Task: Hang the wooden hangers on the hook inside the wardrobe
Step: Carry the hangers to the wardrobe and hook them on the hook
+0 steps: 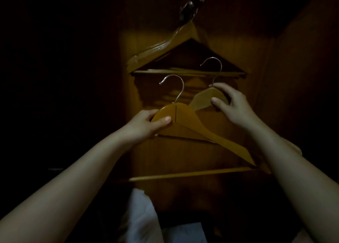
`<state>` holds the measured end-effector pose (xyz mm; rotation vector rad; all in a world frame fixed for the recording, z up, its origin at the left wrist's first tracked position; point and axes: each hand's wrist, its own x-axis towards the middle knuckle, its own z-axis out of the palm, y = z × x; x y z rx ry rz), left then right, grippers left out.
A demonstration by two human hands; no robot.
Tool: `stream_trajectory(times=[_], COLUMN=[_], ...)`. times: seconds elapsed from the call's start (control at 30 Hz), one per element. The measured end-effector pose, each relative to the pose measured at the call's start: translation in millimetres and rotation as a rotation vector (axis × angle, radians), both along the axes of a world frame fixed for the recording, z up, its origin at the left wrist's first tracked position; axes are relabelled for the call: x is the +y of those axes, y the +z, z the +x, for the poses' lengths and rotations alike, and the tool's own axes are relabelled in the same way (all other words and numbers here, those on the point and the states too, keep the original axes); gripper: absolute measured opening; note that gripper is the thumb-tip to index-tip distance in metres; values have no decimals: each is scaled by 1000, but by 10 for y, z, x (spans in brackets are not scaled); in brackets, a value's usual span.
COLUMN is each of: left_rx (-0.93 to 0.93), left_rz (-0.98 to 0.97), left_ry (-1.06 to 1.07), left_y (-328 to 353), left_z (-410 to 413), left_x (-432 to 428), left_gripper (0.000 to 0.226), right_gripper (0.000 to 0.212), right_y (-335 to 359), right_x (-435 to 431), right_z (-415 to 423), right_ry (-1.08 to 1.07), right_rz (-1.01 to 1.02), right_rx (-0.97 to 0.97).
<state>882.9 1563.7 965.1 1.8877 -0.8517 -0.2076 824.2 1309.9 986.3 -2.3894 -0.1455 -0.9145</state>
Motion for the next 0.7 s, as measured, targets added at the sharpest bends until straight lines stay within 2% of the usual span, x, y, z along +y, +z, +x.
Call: stream_trajectory(times=[0.1,0.27,0.43,0.53,0.7], left_rx=[-26,-115,-158,-197,-236], left_rz=[-18,-84,-81,-87,-76], left_ry=[-10,-5,67,130,182], left_y=[356,814,1228,1407,1516], left_z=[49,155,376,514,740], left_x=[-65,-152,-305,-408,-567], left_gripper=[34,14,20,22,10], right_gripper=[41,41,47,56,68], right_y=[311,616,1100,1387,1658], right_x=[-67,-143,-248,-329,-387], right_z=[52,242,549,778,1252], right_ry=[-10,-15,-38,-38,-4], right_rz=[22,114,128,110,159], right_rx=[-74,-156,-196,-187,-84])
